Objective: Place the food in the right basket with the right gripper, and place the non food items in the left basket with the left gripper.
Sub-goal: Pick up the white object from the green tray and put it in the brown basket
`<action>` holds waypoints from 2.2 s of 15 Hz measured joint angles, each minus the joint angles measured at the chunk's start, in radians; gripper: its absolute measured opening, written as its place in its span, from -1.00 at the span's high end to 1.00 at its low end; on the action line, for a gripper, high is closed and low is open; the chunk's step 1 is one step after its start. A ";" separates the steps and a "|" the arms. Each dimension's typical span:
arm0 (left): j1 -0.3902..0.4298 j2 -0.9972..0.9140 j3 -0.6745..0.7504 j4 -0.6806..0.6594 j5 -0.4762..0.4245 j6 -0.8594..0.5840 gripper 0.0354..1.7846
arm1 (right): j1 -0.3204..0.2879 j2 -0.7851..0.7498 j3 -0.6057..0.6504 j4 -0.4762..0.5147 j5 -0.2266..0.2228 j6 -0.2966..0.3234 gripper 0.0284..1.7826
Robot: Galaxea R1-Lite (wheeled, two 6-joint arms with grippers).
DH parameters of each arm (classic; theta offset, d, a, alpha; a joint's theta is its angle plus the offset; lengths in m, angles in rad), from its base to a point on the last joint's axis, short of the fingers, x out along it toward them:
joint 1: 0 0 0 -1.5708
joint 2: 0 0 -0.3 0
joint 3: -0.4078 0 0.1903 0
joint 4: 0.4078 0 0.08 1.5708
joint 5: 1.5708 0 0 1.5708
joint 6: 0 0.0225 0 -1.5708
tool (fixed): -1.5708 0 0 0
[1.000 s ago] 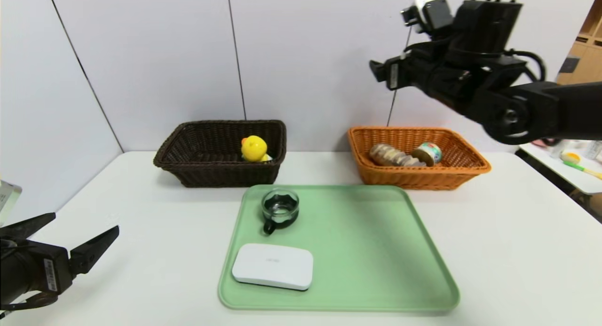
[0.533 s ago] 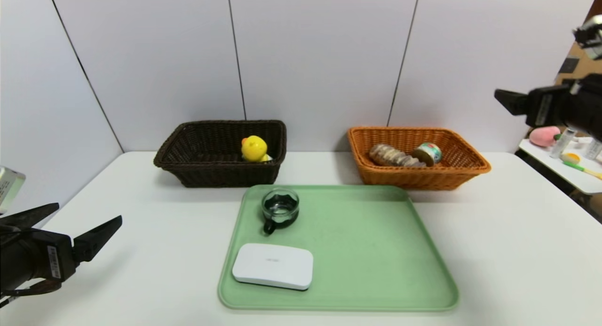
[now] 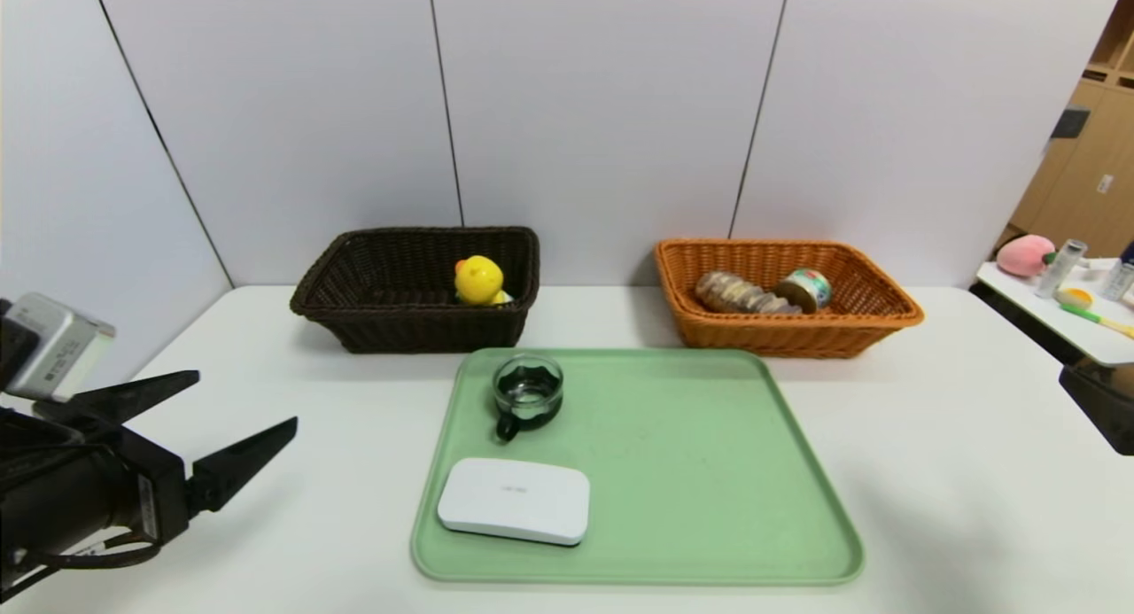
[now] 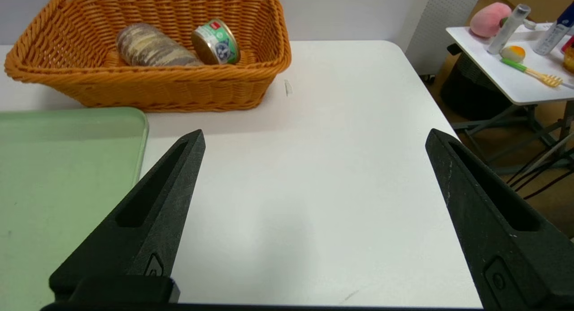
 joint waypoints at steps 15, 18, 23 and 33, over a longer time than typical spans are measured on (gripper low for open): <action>-0.395 0.378 -0.634 0.857 -0.097 0.790 -0.89 | 0.010 -0.164 0.093 0.097 0.042 -0.006 -0.90; -0.430 0.490 -0.715 0.857 -0.094 0.819 -0.89 | 0.010 -0.166 0.097 0.097 0.048 -0.008 -0.90; -0.463 0.642 -0.784 0.854 -0.094 0.824 -0.89 | 0.011 -0.162 0.080 0.097 0.067 -0.008 -0.90; -0.464 0.754 -0.786 0.838 -0.094 0.823 -0.89 | 0.009 -0.162 0.066 0.097 0.067 -0.006 -0.90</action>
